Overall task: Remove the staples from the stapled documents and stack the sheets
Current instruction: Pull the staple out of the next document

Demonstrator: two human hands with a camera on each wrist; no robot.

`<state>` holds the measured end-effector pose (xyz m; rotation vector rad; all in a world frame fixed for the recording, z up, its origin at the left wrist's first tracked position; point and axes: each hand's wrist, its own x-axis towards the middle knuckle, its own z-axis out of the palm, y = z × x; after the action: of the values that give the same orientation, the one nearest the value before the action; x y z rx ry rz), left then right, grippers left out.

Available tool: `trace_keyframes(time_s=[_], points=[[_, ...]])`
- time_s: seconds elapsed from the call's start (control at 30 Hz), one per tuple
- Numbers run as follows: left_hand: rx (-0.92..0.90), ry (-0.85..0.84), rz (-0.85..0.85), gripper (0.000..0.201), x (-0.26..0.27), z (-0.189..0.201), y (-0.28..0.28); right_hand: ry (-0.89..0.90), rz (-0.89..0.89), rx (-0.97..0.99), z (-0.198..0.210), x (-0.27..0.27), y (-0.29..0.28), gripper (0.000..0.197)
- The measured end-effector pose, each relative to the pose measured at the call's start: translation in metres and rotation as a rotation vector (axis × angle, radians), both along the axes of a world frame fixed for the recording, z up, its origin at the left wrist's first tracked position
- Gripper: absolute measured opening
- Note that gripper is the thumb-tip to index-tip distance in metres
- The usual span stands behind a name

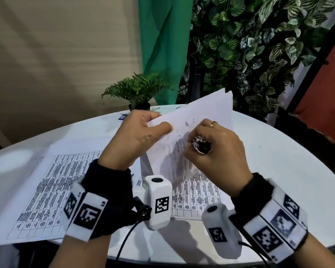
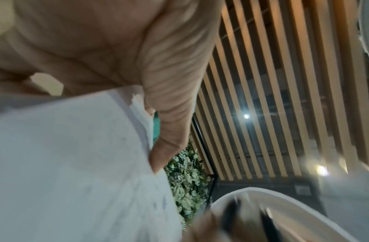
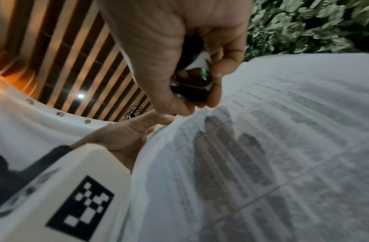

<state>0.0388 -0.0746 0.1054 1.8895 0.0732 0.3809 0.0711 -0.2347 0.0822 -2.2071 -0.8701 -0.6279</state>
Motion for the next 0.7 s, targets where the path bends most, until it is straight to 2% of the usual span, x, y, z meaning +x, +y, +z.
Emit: trace_keyframes(time_s=[0.1,0.2,0.33,0.43,0.5,0.53,0.6,0.67,0.7], points=[[0.083,0.003,0.003,0.018,-0.002,0.003,0.008,0.107,-0.136,-0.138,-0.011,0.007,-0.014,0.013],[0.107,0.011,-0.006,0.016,-0.004,0.006,0.011,0.216,-0.246,-0.264,-0.022,0.01,-0.024,0.015],[0.118,0.004,-0.025,0.016,-0.006,0.008,0.012,0.307,-0.276,-0.38,-0.031,0.015,-0.029,0.032],[0.138,-0.003,-0.031,0.009,-0.008,0.009,0.015,0.339,-0.245,-0.359,-0.029,0.02,-0.037,0.016],[0.13,-0.001,-0.051,0.004,-0.009,0.01,0.019,0.339,-0.238,-0.254,-0.029,0.029,-0.045,0.006],[0.137,-0.003,-0.063,0.01,-0.009,0.01,0.021,0.338,-0.241,-0.147,-0.029,0.036,-0.05,0.006],[0.147,-0.006,-0.108,0.011,-0.01,0.012,0.025,0.398,-0.234,0.101,-0.028,0.046,-0.057,0.025],[0.149,-0.006,-0.153,0.008,-0.01,0.015,0.028,0.603,-0.101,0.354,-0.022,0.051,-0.06,0.046],[0.146,-0.007,-0.173,0.007,-0.01,0.016,0.03,0.72,-0.008,0.448,-0.02,0.053,-0.06,0.047]])
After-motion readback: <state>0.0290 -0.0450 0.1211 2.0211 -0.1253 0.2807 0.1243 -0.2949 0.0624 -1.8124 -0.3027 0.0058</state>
